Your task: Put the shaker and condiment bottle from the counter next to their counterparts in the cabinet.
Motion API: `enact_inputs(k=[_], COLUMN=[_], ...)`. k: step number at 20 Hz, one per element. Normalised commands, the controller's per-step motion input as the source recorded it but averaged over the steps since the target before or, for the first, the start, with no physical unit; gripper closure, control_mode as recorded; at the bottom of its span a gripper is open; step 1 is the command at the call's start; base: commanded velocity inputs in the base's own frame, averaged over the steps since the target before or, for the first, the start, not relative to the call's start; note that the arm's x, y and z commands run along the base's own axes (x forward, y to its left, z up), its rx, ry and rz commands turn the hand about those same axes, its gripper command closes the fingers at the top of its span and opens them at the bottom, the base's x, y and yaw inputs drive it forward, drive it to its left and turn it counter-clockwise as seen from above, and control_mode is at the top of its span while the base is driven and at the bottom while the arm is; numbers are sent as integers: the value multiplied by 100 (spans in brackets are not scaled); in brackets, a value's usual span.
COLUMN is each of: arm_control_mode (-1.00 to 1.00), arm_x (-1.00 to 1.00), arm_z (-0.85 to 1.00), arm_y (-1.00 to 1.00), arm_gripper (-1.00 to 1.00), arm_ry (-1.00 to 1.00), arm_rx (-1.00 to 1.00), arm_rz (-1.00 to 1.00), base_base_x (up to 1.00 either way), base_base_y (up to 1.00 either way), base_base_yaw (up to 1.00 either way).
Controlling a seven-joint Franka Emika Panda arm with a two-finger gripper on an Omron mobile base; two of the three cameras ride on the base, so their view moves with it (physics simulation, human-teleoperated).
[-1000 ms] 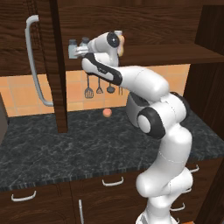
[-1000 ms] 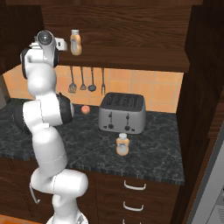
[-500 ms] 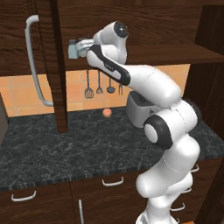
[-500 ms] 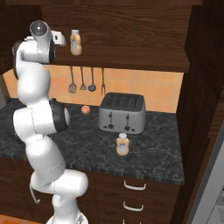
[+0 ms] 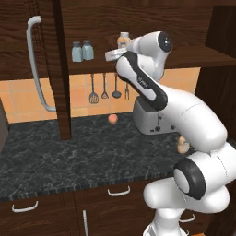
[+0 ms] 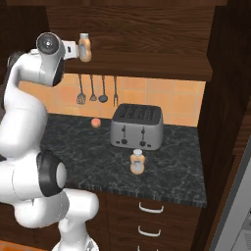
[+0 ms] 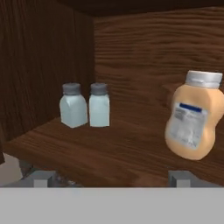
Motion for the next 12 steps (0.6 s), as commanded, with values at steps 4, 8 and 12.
enact_inputs(k=[4,8,12], arm_control_mode=[-100,-100,-100], arm_x=[-100,-100,-70], arm_z=[-40,-44,-73], arm_y=[-64,-49,-51], arm_gripper=[-100,-100,-100], arm_ry=[-29,-18,0], arm_rx=[0,0,-6], arm_rz=[1,0,-28], base_base_x=[0,0,0], base_base_y=[0,0,0], base_base_yaw=[0,0,0])
